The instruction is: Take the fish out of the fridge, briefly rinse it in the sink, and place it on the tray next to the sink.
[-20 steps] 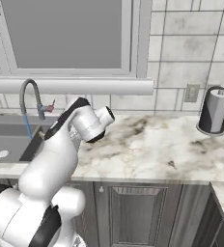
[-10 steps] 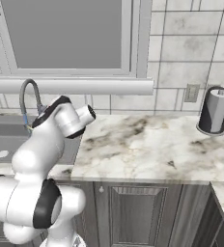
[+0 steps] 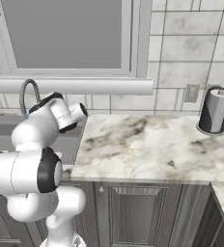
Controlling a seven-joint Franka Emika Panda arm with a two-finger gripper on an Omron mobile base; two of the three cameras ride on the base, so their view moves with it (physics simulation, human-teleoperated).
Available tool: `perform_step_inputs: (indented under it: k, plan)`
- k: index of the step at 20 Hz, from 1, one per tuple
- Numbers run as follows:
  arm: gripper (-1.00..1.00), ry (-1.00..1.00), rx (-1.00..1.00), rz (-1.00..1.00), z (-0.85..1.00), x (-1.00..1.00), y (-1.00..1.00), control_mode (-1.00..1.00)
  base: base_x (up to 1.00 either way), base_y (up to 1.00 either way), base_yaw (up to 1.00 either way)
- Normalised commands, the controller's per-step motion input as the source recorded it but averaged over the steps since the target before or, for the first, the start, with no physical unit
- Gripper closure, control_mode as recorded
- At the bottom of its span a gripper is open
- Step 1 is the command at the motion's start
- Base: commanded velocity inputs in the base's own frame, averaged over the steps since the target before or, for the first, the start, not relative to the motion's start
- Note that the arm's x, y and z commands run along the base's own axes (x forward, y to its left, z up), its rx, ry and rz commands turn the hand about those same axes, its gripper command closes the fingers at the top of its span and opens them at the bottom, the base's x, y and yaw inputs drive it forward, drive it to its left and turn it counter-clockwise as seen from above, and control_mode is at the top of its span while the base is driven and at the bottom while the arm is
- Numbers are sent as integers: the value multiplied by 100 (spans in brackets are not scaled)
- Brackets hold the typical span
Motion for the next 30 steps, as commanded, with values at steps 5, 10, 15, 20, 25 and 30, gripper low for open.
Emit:
perform_step_inputs:
  k: [5,10,15,20,25,30]
  plan:
    - [100,8,-6,3,-1,8,31,-100,0,0,0]
    - [100,13,-9,4,-14,10,27,-100,0,0,0]
    - [100,8,-6,2,-12,20,15,-100,0,0,0]
    - [100,0,-11,0,-26,33,26,-100,0,0,0]
    - [100,0,-10,0,-18,34,28,-100,0,0,0]
    - [100,0,-4,0,-2,25,1,-100,0,0,0]
